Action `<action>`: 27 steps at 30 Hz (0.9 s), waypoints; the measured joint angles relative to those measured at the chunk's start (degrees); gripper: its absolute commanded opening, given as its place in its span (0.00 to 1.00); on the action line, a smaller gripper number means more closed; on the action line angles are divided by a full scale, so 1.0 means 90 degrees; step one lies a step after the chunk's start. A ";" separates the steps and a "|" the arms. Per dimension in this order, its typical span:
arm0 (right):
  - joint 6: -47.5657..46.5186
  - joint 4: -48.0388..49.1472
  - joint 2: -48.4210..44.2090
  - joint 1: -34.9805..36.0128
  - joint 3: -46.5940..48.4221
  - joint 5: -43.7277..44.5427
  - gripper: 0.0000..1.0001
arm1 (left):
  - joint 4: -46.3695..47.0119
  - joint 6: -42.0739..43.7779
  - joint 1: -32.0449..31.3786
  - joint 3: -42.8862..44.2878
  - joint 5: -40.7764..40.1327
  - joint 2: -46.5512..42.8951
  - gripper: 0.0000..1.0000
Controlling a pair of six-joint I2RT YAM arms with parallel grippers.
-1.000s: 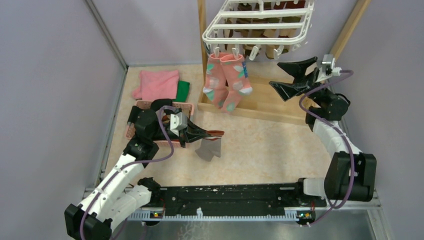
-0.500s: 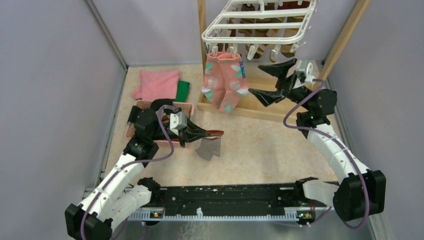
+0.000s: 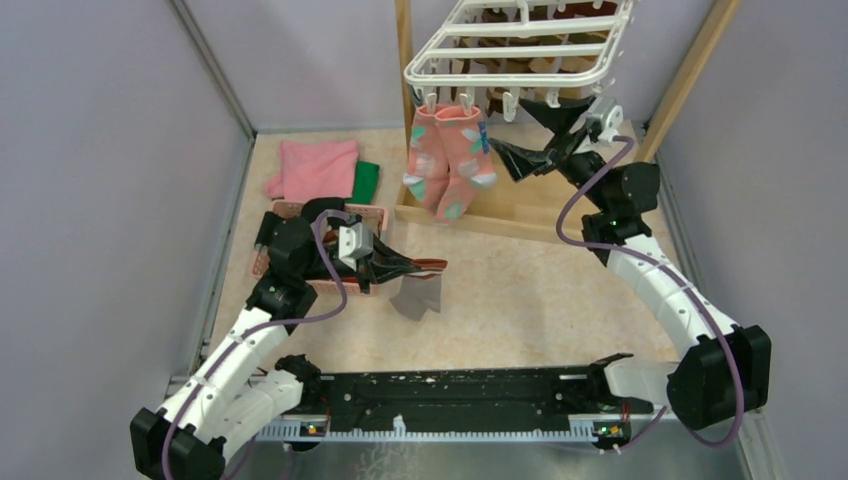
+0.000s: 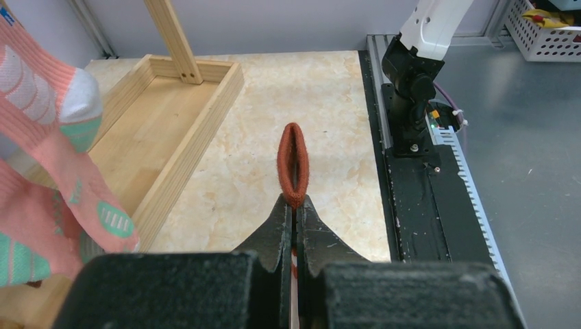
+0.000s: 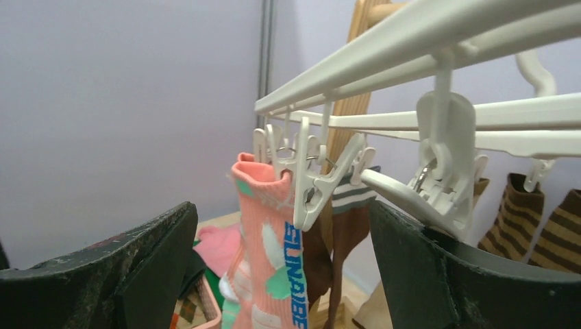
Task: Clip the socks to the hanger
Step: Open the clamp at the hanger.
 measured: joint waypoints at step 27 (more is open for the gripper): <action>0.0855 0.0746 0.0542 0.0330 0.0129 0.1622 0.87 | 0.0053 -0.0155 0.0092 0.0000 0.0027 0.0002 0.01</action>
